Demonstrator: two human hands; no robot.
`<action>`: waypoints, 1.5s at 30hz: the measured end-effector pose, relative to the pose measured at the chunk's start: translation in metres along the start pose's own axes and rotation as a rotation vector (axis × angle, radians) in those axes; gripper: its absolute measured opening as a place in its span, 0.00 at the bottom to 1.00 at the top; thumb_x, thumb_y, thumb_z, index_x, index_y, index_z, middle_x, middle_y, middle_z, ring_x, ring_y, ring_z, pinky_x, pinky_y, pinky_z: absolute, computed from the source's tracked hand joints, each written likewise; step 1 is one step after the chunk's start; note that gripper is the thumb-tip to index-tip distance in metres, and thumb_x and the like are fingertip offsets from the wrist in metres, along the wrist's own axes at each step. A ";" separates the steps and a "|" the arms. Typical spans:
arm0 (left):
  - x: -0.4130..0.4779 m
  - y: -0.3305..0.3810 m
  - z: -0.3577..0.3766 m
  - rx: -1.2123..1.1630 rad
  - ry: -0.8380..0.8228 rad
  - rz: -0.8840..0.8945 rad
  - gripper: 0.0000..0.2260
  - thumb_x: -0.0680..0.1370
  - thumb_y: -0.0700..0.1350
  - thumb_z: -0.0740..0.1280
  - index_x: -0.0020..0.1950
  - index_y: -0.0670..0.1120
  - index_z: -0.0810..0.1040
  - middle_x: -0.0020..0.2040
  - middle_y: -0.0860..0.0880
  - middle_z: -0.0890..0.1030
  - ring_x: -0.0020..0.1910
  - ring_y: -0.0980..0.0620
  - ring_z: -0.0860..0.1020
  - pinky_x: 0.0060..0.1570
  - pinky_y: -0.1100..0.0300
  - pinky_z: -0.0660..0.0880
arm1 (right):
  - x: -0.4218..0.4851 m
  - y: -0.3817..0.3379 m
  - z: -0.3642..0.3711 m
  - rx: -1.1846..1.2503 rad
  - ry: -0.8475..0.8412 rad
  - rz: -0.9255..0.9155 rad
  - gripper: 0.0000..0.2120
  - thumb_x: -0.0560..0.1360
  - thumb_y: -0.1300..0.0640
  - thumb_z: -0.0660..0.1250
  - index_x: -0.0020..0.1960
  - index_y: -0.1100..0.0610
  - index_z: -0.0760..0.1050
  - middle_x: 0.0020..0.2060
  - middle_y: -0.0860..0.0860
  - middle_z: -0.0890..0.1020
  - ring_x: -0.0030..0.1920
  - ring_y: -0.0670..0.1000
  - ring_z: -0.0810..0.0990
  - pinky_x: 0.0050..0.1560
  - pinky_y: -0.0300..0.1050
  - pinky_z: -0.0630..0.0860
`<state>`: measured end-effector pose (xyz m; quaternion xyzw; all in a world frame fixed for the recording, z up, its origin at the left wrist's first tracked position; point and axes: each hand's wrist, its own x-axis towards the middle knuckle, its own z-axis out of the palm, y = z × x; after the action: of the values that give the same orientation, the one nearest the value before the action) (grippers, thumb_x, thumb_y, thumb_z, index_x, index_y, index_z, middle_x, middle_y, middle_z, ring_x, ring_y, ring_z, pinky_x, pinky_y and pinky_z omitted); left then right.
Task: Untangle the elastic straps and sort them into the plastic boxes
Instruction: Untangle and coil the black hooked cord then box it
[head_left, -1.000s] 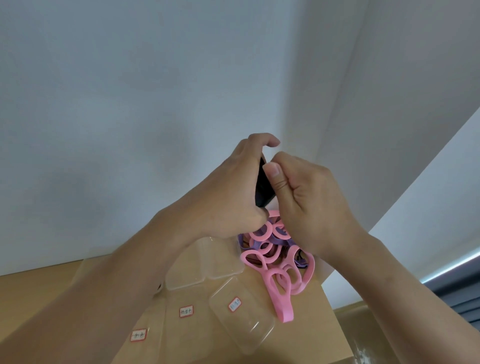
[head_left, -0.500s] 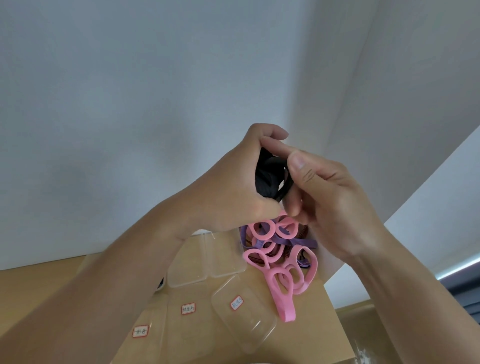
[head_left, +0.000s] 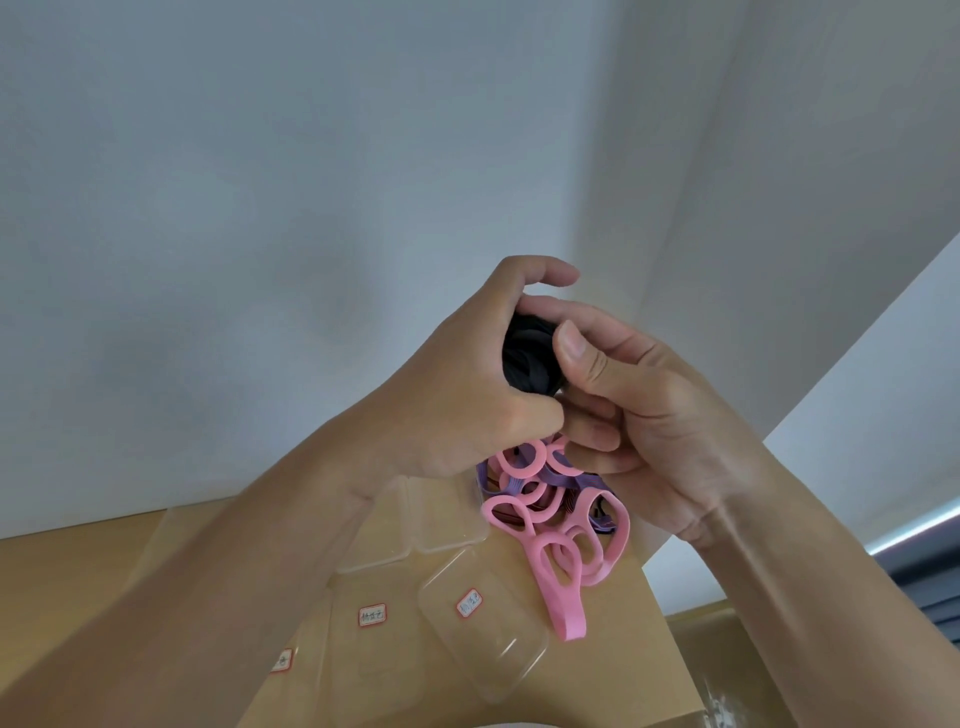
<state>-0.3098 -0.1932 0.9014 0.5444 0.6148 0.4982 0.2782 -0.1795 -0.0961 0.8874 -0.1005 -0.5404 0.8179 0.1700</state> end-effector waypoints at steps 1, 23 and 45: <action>-0.001 0.000 0.001 -0.005 0.001 -0.002 0.35 0.65 0.34 0.66 0.72 0.50 0.67 0.53 0.66 0.81 0.45 0.63 0.81 0.40 0.72 0.74 | 0.000 0.000 0.001 0.000 0.002 0.003 0.17 0.69 0.48 0.73 0.57 0.47 0.84 0.26 0.46 0.62 0.24 0.44 0.60 0.21 0.33 0.55; -0.010 -0.048 0.019 -1.070 0.186 -0.389 0.05 0.77 0.42 0.66 0.49 0.43 0.80 0.51 0.43 0.82 0.50 0.46 0.82 0.53 0.52 0.79 | 0.003 0.040 -0.019 -0.280 0.344 0.056 0.13 0.79 0.54 0.70 0.62 0.53 0.80 0.49 0.54 0.87 0.44 0.55 0.86 0.42 0.48 0.84; -0.102 -0.063 0.061 -0.487 0.404 -0.296 0.22 0.80 0.38 0.66 0.74 0.48 0.74 0.61 0.48 0.81 0.57 0.51 0.80 0.56 0.57 0.77 | -0.054 0.092 -0.023 0.047 0.351 0.032 0.11 0.78 0.62 0.71 0.60 0.60 0.78 0.50 0.54 0.86 0.47 0.56 0.85 0.51 0.49 0.80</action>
<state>-0.2547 -0.2651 0.8024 0.2576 0.5929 0.6821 0.3417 -0.1373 -0.1300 0.7929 -0.2466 -0.4813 0.8028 0.2509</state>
